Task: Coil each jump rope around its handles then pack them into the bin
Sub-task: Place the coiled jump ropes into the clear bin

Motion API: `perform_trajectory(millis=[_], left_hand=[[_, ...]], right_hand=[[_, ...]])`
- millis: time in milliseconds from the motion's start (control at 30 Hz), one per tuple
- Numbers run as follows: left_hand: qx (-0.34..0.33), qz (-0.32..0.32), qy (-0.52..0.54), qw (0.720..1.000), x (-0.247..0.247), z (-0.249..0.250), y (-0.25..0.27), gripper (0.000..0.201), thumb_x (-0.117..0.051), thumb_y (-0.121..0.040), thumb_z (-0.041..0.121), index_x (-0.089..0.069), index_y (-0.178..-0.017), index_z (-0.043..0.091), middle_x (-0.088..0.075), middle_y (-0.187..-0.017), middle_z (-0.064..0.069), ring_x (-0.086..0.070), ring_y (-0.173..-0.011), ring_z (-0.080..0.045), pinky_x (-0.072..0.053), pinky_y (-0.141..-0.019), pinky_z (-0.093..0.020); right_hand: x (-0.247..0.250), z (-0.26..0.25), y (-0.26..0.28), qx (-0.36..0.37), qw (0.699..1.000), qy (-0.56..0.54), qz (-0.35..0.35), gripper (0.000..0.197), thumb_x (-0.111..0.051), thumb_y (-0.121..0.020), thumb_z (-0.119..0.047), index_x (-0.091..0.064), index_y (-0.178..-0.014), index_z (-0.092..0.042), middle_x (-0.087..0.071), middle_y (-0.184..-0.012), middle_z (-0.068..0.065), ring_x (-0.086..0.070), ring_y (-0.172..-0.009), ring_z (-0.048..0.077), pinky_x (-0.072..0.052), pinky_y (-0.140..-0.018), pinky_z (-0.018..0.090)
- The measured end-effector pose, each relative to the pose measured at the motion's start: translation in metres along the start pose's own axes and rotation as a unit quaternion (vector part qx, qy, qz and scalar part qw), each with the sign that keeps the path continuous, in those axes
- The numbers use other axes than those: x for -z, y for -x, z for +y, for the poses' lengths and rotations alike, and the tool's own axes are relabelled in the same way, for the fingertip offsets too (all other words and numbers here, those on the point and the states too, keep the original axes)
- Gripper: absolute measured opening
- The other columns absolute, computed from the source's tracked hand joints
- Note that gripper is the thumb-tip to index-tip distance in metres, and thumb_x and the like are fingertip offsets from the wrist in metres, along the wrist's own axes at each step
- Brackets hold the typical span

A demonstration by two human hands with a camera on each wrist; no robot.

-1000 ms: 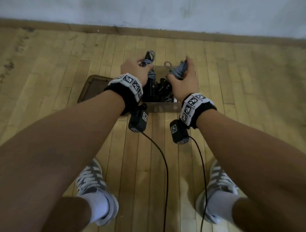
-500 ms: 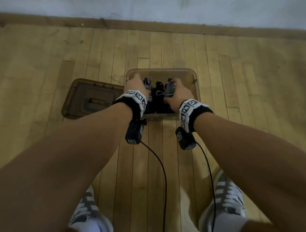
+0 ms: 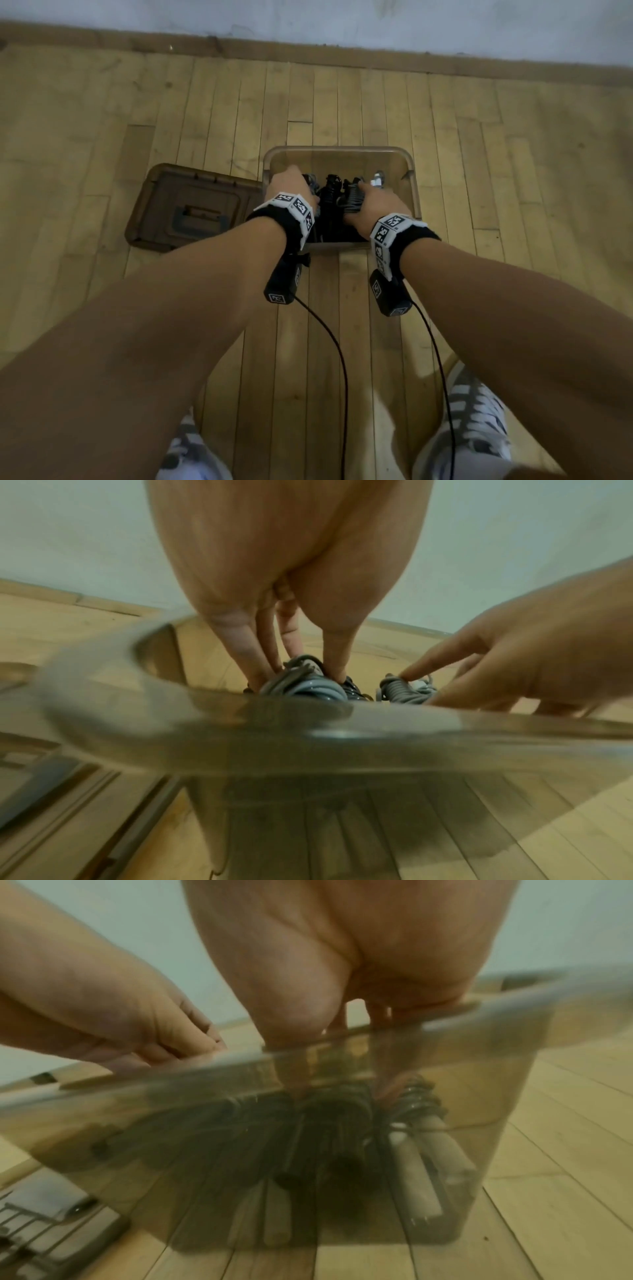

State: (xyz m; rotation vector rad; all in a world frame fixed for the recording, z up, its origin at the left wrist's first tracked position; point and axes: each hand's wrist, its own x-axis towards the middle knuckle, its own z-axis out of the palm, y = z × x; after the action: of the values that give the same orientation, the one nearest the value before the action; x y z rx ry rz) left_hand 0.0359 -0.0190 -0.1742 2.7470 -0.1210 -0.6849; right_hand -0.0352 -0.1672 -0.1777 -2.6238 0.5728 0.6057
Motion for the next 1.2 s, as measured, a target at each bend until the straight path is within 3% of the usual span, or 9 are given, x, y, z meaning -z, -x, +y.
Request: perform_trajectory(millis=[100, 167, 233, 367, 533, 700, 800, 867, 1200], left_hand=[[-0.036, 0.032, 0.010, 0.999, 0.007, -0.007, 0.017, 0.018, -0.061, -0.101, 0.024, -0.064, -0.102, 0.006, -0.071, -0.111, -0.015, -0.064, -0.089, -0.028, -0.046, -0.069, -0.032], [-0.059, 0.082, 0.050, 0.994, 0.017, -0.017, 0.033, 0.019, -0.061, -0.099, 0.024, -0.066, -0.110, 0.010, -0.071, -0.114, -0.010, -0.065, -0.094, -0.026, -0.053, -0.075, -0.036], [-0.084, 0.135, 0.092, 0.983, 0.029, -0.031, 0.053, 0.026, -0.063, -0.097, 0.025, -0.068, -0.120, 0.014, -0.072, -0.114, -0.006, -0.067, -0.102, -0.025, -0.057, -0.085, -0.039], [-0.081, 0.193, 0.111, 0.972, 0.049, -0.073, 0.083, 0.023, -0.060, -0.097, 0.026, -0.067, -0.116, 0.017, -0.071, -0.112, -0.005, -0.066, -0.103, -0.025, -0.054, -0.086, -0.040], [0.040, 0.142, 0.063, 0.987, 0.053, -0.143, 0.104, 0.030, -0.061, -0.094, 0.027, -0.063, -0.121, 0.015, -0.067, -0.117, -0.007, -0.063, -0.107, -0.029, -0.052, -0.085, -0.038], [0.121, 0.059, 0.045, 0.990, 0.028, -0.210, 0.117, 0.023, -0.055, -0.097, 0.029, -0.062, -0.107, 0.010, -0.067, -0.105, -0.014, -0.059, -0.079, -0.027, -0.037, -0.054, -0.031], [0.170, 0.036, 0.032, 0.984, 0.001, -0.237, 0.117, 0.039, -0.057, -0.099, 0.028, -0.053, -0.131, 0.006, -0.059, -0.127, -0.018, -0.061, -0.108, -0.037, -0.046, -0.081, -0.037], [0.202, 0.019, 0.032, 0.979, -0.018, -0.250, 0.115, 0.039, -0.057, -0.098, 0.025, -0.047, -0.131, 0.007, -0.052, -0.132, -0.023, -0.058, -0.111, -0.041, -0.047, -0.090, -0.044], [0.212, 0.042, 0.077, 0.973, -0.023, -0.268, 0.102, 0.052, -0.066, -0.089, 0.009, -0.048, -0.139, 0.008, -0.057, -0.131, -0.024, -0.060, -0.115, -0.044, -0.050, -0.094, -0.045]], right_hand=[[0.009, -0.010, 0.011, -0.031, 0.998, 0.037, 0.030, 0.062, -0.070, -0.090, -0.045, -0.046, -0.141, -0.019, -0.041, -0.143, 0.017, -0.056, -0.116, 0.040, -0.052, -0.090, 0.044], [0.013, -0.023, 0.023, -0.017, 0.997, 0.028, 0.066, 0.065, -0.068, -0.091, -0.044, -0.043, -0.146, -0.022, -0.037, -0.148, 0.015, -0.050, -0.127, 0.040, -0.050, -0.093, 0.046], [0.015, -0.043, 0.039, 0.036, 0.995, 0.001, 0.092, 0.061, -0.064, -0.093, -0.044, -0.043, -0.147, -0.027, -0.039, -0.146, 0.012, -0.049, -0.128, 0.038, -0.051, -0.092, 0.046], [0.003, -0.096, 0.078, 0.156, 0.982, -0.031, 0.099, 0.051, -0.059, -0.095, -0.045, -0.049, -0.143, -0.029, -0.047, -0.138, 0.009, -0.054, -0.122, 0.032, -0.054, -0.090, 0.044], [-0.036, -0.154, 0.108, 0.243, 0.969, -0.029, -0.029, 0.049, -0.055, -0.099, -0.037, -0.047, -0.146, -0.023, -0.056, -0.137, 0.008, -0.059, -0.116, 0.028, -0.053, -0.093, 0.041], [-0.089, -0.183, 0.109, 0.220, 0.967, -0.017, -0.126, 0.056, -0.054, -0.099, -0.035, -0.042, -0.152, -0.023, -0.059, -0.141, 0.006, -0.060, -0.120, 0.026, -0.050, -0.089, 0.030], [-0.118, -0.183, 0.104, 0.221, 0.964, 0.025, -0.144, 0.061, -0.053, -0.098, -0.037, -0.036, -0.156, -0.023, -0.053, -0.149, 0.007, -0.055, -0.129, 0.027, -0.050, -0.099, 0.033], [-0.134, -0.180, 0.099, 0.218, 0.963, 0.039, -0.154, 0.061, -0.052, -0.098, -0.036, -0.036, -0.156, -0.023, -0.054, -0.147, 0.009, -0.054, -0.129, 0.028, -0.050, -0.101, 0.037], [-0.132, -0.170, 0.089, 0.202, 0.966, 0.002, -0.159, 0.057, -0.053, -0.101, -0.029, -0.037, -0.154, -0.020, -0.057, -0.141, 0.010, -0.056, -0.126, 0.028, -0.050, -0.098, 0.036]])
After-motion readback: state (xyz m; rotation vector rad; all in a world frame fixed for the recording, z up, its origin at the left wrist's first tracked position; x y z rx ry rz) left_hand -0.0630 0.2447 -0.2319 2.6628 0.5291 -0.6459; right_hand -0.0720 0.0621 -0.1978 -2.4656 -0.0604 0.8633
